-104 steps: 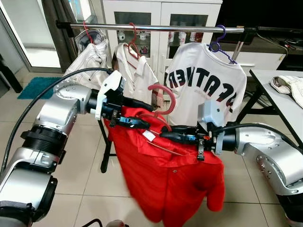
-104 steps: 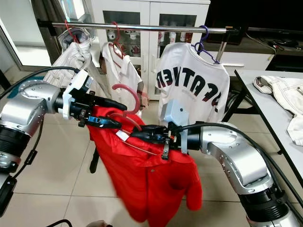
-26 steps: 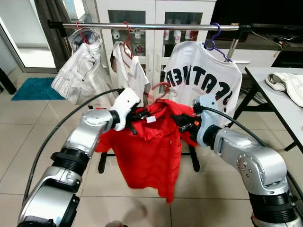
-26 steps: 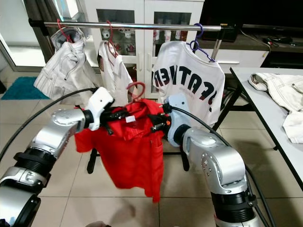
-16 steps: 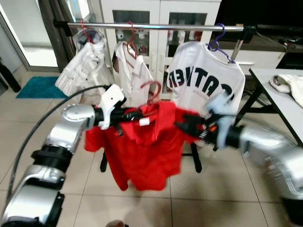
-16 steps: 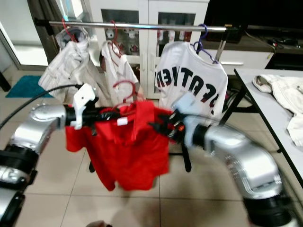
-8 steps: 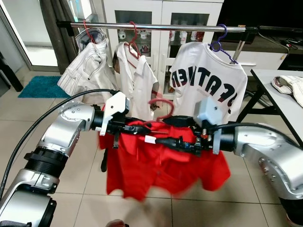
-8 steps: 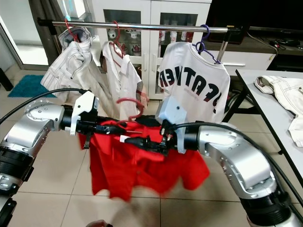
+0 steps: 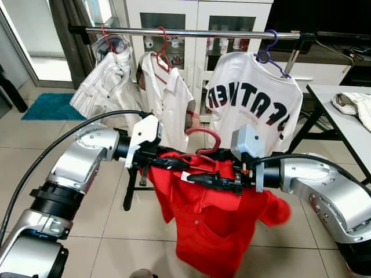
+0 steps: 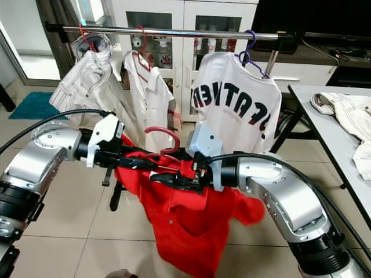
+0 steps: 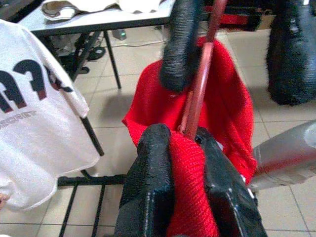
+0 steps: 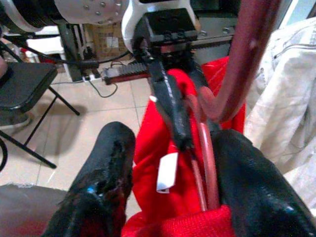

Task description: Hang hanger

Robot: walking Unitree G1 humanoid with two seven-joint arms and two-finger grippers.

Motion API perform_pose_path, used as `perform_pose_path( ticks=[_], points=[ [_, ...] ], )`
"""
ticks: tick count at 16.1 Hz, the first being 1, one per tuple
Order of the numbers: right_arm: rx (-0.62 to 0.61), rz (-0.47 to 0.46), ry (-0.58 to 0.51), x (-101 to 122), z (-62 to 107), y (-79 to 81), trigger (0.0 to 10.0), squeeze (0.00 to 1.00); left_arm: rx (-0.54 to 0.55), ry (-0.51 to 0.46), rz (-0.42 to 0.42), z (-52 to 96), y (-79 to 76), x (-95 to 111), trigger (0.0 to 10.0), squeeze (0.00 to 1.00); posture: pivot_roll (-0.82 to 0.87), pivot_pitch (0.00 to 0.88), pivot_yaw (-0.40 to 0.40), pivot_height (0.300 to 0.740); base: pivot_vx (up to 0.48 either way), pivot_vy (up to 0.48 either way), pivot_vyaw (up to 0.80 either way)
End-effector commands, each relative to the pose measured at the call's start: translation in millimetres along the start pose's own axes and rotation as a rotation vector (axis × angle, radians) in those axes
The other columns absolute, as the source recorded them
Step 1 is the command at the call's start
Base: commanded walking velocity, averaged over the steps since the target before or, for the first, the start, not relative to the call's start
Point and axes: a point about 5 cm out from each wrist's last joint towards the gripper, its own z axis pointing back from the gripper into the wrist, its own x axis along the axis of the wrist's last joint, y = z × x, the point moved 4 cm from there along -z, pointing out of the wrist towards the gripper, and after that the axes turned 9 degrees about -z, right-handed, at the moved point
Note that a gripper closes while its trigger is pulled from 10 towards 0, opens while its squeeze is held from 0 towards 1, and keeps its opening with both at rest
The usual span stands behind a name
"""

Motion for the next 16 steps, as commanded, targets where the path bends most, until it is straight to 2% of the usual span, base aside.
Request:
perform_pose_path(
  ticks=[1,7,10,16],
  points=[
    [0.053,0.015,-0.012,3.9,-1.5,9.0,0.0,0.00,0.050,0.010,-0.039,1.2,9.9,6.0,0.0,0.00,0.00,0.000,0.000,0.740,0.000,0.000,0.00],
    [0.100,-0.003,-0.009,0.0,-3.9,16.3,0.0,0.00,0.095,-0.007,-0.033,0.7,14.5,7.8,0.0,0.00,0.00,0.000,-0.006,0.740,0.000,0.000,0.00],
    [0.104,-0.045,-0.025,0.1,-5.4,15.6,0.0,0.00,0.098,-0.016,-0.030,0.6,14.9,8.7,0.0,0.00,0.00,0.000,-0.015,0.740,0.000,0.000,0.00],
    [0.114,-0.045,-0.025,-1.3,-5.2,14.1,0.0,0.00,0.121,-0.028,-0.017,5.0,14.7,10.0,0.0,0.00,0.02,0.000,-0.018,0.740,0.000,0.000,0.00]
  ],
)
